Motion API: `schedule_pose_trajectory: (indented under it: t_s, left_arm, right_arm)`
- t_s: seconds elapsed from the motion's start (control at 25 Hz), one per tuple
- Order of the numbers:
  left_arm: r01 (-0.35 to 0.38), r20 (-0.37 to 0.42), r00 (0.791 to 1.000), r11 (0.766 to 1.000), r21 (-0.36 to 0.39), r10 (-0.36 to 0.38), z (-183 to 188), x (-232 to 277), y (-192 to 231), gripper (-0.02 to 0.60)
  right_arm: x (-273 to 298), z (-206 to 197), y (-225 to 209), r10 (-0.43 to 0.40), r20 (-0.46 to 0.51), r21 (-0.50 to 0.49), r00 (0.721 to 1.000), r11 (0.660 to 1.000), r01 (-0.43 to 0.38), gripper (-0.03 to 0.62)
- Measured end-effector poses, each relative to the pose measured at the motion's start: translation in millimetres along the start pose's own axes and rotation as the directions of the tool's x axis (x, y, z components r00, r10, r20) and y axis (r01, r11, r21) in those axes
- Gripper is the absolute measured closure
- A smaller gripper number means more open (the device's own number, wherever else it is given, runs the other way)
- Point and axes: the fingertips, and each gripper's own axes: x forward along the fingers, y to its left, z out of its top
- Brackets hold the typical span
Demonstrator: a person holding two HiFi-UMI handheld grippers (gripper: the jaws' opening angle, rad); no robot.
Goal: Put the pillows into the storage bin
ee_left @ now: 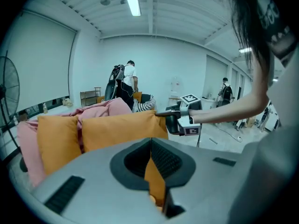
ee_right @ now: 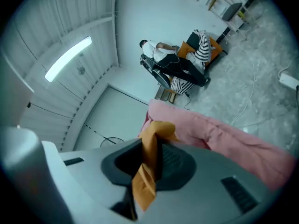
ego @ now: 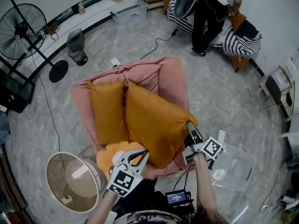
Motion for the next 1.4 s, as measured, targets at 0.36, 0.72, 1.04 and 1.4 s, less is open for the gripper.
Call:
schedule_pose_trajectory:
  t_s: [0.36, 0.72, 1.04, 1.4]
  left_arm:
    - [0.045, 0.071, 0.996, 0.999, 0.03, -0.047, 28.5, -25.2, -19.5, 0.569]
    - [0.203, 0.113, 0.97, 0.974, 0.101, -0.214, 47.6, -7.6, -58.2, 0.569]
    - [0.382, 0.112, 0.905, 0.9, 0.212, -0.41, 83.5, 26.6, -118.5, 0.569]
    - [0.529, 0.046, 0.829, 0.809, 0.257, -0.557, 87.6, 56.2, -188.3, 0.569]
  right_arm:
    - [-58.3, 0.7, 144.6, 0.19, 0.072, -0.12, 0.979, 0.976, -0.181, 0.548]
    - [-199.4, 97.4, 185.8, 0.247, 0.454, -0.2, 0.856, 0.964, -0.173, 0.549]
    - [-369.8, 167.7, 189.6, 0.16, 0.71, -0.278, 0.686, 0.958, 0.064, 0.551]
    - [-475.2, 206.0, 167.1, -0.015, 0.777, -0.36, 0.63, 0.811, 0.462, 0.551]
